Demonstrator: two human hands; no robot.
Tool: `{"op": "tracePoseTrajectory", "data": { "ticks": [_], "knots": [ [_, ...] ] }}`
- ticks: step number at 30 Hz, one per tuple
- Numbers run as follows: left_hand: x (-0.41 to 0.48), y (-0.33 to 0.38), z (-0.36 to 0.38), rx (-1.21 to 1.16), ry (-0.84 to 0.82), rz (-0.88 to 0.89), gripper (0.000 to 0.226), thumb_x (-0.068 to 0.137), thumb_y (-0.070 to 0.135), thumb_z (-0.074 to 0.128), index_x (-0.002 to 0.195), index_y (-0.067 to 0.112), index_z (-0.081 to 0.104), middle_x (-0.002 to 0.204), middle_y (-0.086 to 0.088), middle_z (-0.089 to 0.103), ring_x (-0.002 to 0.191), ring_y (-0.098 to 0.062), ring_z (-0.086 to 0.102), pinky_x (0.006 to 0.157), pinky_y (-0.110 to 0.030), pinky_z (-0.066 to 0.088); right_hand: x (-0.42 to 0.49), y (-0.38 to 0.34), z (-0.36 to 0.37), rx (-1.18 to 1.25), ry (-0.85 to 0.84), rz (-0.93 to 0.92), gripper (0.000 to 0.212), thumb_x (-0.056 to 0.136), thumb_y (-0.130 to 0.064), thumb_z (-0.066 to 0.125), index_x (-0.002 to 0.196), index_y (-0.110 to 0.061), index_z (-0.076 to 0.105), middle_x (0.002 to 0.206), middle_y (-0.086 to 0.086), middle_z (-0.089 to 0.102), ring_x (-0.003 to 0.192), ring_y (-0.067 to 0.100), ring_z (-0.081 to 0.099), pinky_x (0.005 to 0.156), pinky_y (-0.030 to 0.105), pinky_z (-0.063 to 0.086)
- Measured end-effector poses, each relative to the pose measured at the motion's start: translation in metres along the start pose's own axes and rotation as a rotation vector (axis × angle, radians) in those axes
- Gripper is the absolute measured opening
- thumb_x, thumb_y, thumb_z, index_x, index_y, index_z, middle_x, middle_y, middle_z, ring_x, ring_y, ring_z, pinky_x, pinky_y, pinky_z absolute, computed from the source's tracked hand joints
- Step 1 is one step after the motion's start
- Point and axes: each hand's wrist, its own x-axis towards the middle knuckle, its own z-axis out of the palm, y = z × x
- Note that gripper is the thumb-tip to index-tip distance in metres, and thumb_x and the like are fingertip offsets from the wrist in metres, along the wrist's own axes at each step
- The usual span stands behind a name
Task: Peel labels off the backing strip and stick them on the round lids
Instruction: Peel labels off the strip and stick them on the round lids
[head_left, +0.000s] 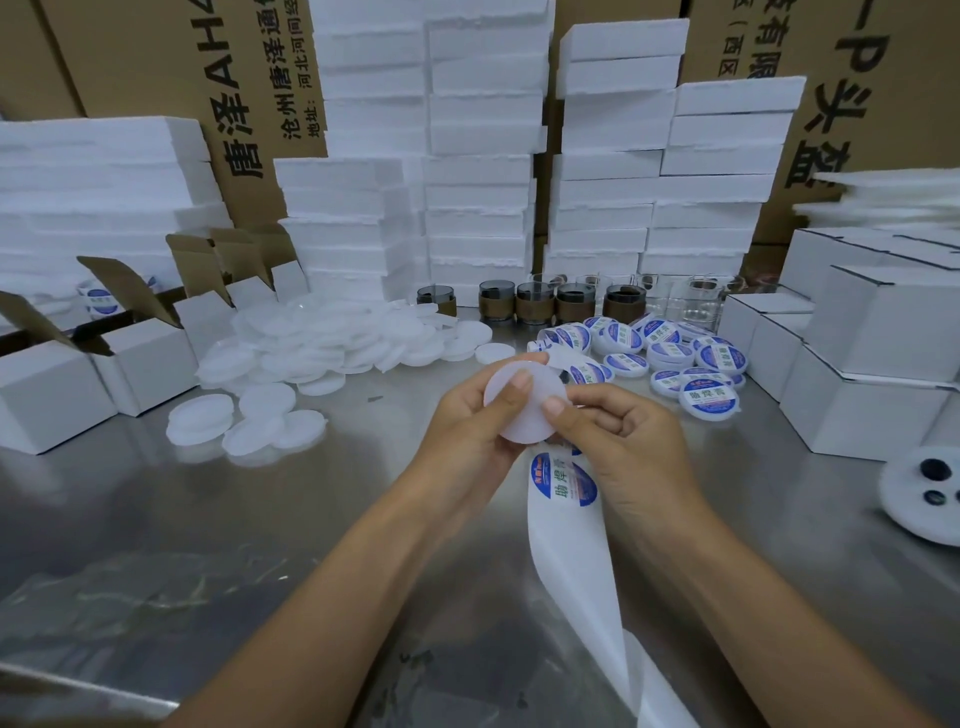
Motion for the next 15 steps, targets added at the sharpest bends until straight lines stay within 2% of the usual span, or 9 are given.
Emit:
{"op": "tracePoseTrajectory", "data": {
  "ticks": [4, 6, 8, 10, 12, 15],
  "knots": [
    [0.003, -0.001, -0.005, -0.044, 0.034, -0.015, 0.027, 0.077, 0.02, 0.054, 0.101, 0.009, 0.062, 0.078, -0.003, 0.068, 0.075, -0.015, 0.064, 0.07, -0.024, 0.053, 0.001, 0.001, -0.001, -0.046, 0.07, -0.035, 0.004, 0.078, -0.023, 0.07, 0.076, -0.02, 0.067, 0.065, 0.0, 0.071, 0.059, 0.008, 0.065, 0.057, 0.014, 0.05],
    [0.005, -0.001, -0.011, -0.071, 0.089, -0.019, 0.025, 0.079, 0.019, 0.053, 0.1, 0.009, 0.062, 0.078, -0.002, 0.069, 0.076, -0.014, 0.065, 0.074, -0.025, 0.053, 0.004, 0.004, -0.007, -0.175, 0.202, -0.073, 0.006, 0.084, -0.022, 0.065, 0.078, -0.023, 0.065, 0.065, -0.005, 0.069, 0.06, 0.003, 0.062, 0.056, 0.007, 0.044],
    [0.006, -0.001, -0.016, -0.099, 0.123, -0.032, 0.023, 0.082, 0.017, 0.052, 0.101, 0.009, 0.062, 0.08, -0.001, 0.071, 0.078, -0.016, 0.066, 0.077, -0.028, 0.053, 0.006, 0.006, -0.016, -0.358, 0.295, -0.081, 0.004, 0.085, -0.021, 0.064, 0.084, -0.024, 0.062, 0.073, -0.007, 0.065, 0.064, -0.004, 0.056, 0.056, 0.002, 0.039],
    [0.007, -0.002, -0.02, -0.107, 0.139, -0.047, 0.021, 0.084, 0.016, 0.051, 0.1, 0.01, 0.063, 0.079, 0.0, 0.071, 0.077, -0.017, 0.067, 0.076, -0.028, 0.053, 0.005, 0.009, -0.02, -0.534, 0.265, -0.028, 0.013, 0.085, -0.024, 0.064, 0.095, -0.023, 0.056, 0.076, -0.01, 0.058, 0.062, -0.01, 0.052, 0.055, 0.002, 0.037],
    [0.008, -0.003, -0.023, -0.137, 0.167, -0.057, 0.018, 0.092, 0.012, 0.046, 0.1, 0.009, 0.062, 0.077, 0.0, 0.072, 0.074, -0.016, 0.069, 0.073, -0.029, 0.055, 0.001, 0.01, -0.019, -0.638, 0.172, 0.074, 0.024, 0.085, -0.034, 0.064, 0.102, -0.026, 0.049, 0.073, -0.01, 0.058, 0.061, -0.009, 0.053, 0.054, 0.007, 0.037],
    [0.009, -0.004, -0.027, -0.177, 0.212, -0.07, 0.019, 0.095, 0.012, 0.043, 0.102, 0.009, 0.061, 0.077, -0.001, 0.072, 0.07, -0.014, 0.07, 0.061, -0.025, 0.056, -0.004, 0.006, -0.015, -0.569, 0.011, 0.207, 0.032, 0.083, -0.033, 0.066, 0.108, -0.026, 0.047, 0.08, -0.002, 0.069, 0.065, 0.002, 0.063, 0.058, 0.023, 0.049]
  ]
}}
